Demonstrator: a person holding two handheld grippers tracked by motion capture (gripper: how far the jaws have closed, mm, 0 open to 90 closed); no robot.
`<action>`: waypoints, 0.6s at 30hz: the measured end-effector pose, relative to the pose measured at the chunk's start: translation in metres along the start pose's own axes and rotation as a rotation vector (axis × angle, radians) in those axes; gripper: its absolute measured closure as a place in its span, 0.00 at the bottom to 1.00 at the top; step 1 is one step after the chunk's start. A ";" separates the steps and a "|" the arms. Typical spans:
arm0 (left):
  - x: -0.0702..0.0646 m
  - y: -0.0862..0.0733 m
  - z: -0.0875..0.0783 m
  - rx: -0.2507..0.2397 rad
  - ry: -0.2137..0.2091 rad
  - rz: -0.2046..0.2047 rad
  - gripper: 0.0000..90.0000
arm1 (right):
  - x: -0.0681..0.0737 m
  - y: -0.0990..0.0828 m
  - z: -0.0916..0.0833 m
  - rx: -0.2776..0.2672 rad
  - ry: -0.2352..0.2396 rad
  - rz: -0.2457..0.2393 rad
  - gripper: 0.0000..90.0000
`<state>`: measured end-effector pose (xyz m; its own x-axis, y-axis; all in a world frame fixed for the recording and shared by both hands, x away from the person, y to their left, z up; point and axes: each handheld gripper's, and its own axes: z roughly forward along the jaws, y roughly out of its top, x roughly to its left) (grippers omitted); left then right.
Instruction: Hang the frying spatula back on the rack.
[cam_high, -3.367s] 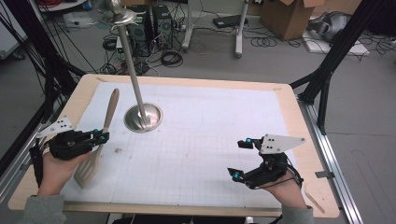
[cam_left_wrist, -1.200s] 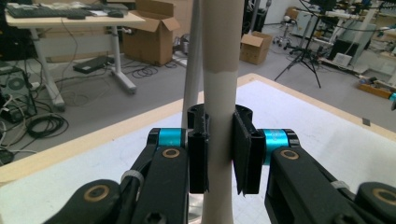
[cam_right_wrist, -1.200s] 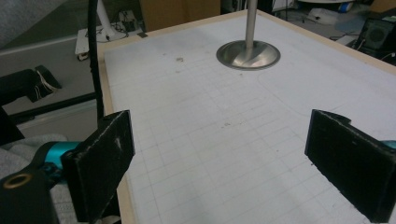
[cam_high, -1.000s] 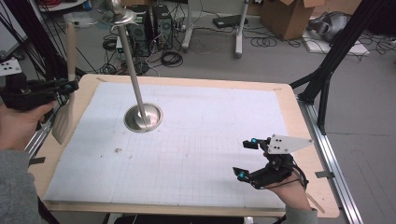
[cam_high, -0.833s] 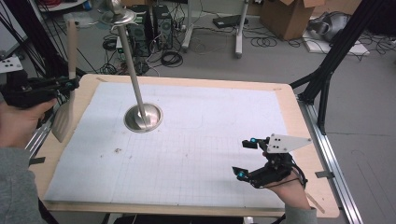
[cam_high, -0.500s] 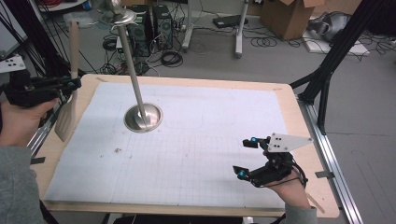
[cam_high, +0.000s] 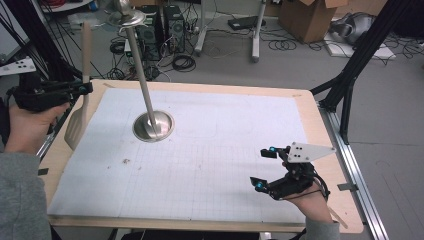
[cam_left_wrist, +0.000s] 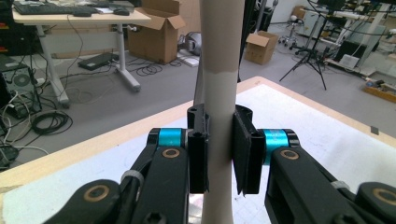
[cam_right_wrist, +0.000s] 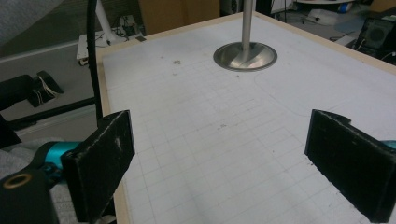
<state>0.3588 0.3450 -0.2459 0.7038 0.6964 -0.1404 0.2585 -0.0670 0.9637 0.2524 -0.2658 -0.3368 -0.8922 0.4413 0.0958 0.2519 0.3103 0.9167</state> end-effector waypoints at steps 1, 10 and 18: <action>0.000 0.000 0.001 0.000 -0.004 -0.002 0.86 | 0.000 0.000 0.000 0.000 0.000 0.000 0.08; 0.001 0.001 0.003 0.003 -0.014 -0.005 0.86 | -0.003 -0.002 0.001 0.001 -0.002 0.009 0.08; 0.001 0.003 0.004 0.008 -0.017 0.005 0.86 | -0.004 -0.003 0.001 0.001 -0.001 0.013 0.08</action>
<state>0.3627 0.3423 -0.2443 0.7163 0.6837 -0.1398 0.2607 -0.0763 0.9624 0.2558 -0.2677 -0.3401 -0.8884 0.4463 0.1077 0.2643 0.3053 0.9148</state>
